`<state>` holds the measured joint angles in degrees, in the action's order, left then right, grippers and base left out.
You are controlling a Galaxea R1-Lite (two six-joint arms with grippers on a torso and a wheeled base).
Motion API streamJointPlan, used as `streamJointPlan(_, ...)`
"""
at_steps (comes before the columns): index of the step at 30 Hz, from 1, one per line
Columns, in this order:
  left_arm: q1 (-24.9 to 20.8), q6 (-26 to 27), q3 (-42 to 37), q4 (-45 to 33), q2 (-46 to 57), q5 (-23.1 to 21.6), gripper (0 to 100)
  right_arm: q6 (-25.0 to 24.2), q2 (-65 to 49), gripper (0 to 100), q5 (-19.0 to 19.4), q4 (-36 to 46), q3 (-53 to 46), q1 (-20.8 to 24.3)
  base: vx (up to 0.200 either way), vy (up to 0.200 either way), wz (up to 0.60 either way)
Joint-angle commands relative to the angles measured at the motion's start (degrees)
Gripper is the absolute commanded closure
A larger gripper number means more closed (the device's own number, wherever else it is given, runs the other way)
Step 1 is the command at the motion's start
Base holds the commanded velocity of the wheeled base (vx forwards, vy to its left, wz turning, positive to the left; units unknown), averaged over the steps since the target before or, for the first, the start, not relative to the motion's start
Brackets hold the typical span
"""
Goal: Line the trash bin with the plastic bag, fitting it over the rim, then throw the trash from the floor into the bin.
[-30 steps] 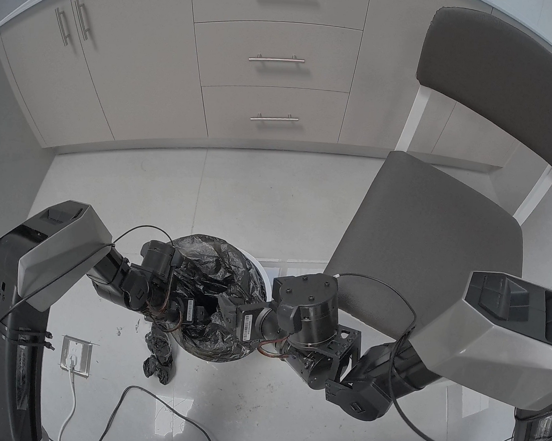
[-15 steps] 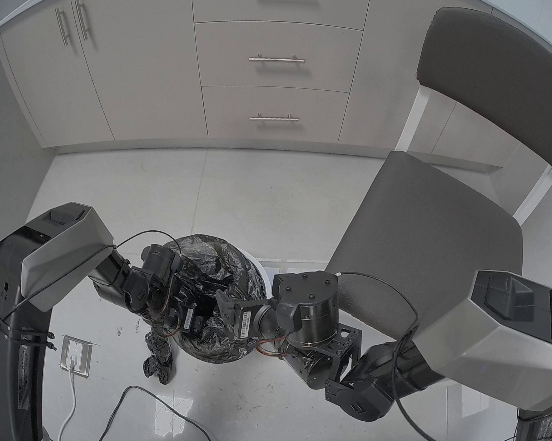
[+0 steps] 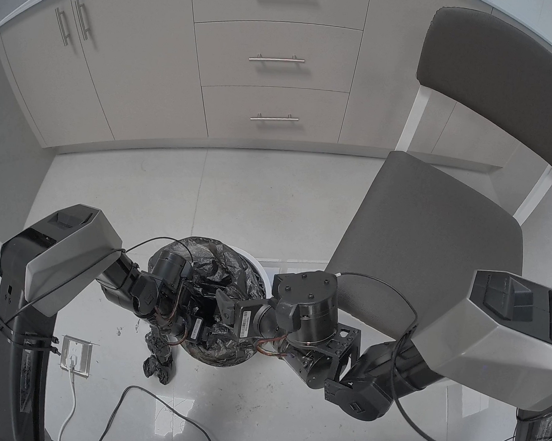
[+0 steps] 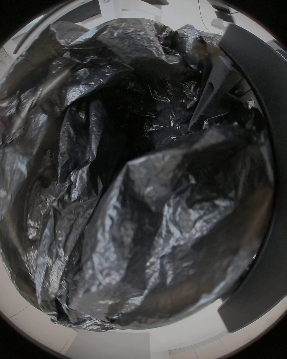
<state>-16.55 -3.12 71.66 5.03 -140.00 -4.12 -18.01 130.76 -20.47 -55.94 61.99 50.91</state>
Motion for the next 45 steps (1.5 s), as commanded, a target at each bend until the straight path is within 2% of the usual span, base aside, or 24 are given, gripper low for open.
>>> streamJointPlan(1, -0.76, 0.22, -0.29, -0.38, 0.07, -0.01, 0, -0.10, 0.29, 0, -0.01, -0.04, 0.15, -0.02, 0.000, 0.000, 0.00)
streamJointPlan(11, -3.40, 1.01, 0.33, -2.31, 0.51, -1.07, 0, -0.89, 0.02, 0, -0.01, -0.13, 0.15, -0.02, 0.000, 0.000, 0.00)
streamJointPlan(19, -3.66, 1.01, 1.38, -9.25, 3.24, -6.51, 0, -1.24, 0.11, 0, -0.01, -0.13, 0.24, 0.07, 0.000, 0.000, 0.00)
streamJointPlan(27, -3.22, 1.28, 4.19, -15.23, 2.98, -6.60, 0, -1.86, 0.11, 0, -0.01, -0.04, 0.33, 0.07, 0.000, 0.000, 0.00)
streamJointPlan(31, -3.22, 4.61, 5.60, -18.92, 2.71, -6.43, 0, -1.95, 0.20, 0, -0.01, 0.04, 0.33, 0.07, 0.000, 0.000, 0.00)
streamJointPlan(35, -3.22, 5.14, 6.21, -20.42, 2.71, -6.34, 0, -1.42, 1.78, 0, -0.01, 0.13, 0.94, -0.02, 0.000, 0.000, 0.00)
streamJointPlan(40, -3.13, 4.97, 6.21, -20.50, 2.62, -6.25, 0, -0.54, 4.60, 0, -0.19, 1.63, 4.98, -0.37, 0.000, 0.000, 0.00)
streamJointPlan(45, -3.22, 5.23, 6.74, -20.86, 2.10, -4.76, 0, 0.43, 8.20, 0, -0.27, 8.48, 12.37, -0.37, 0.000, 0.000, 0.00)
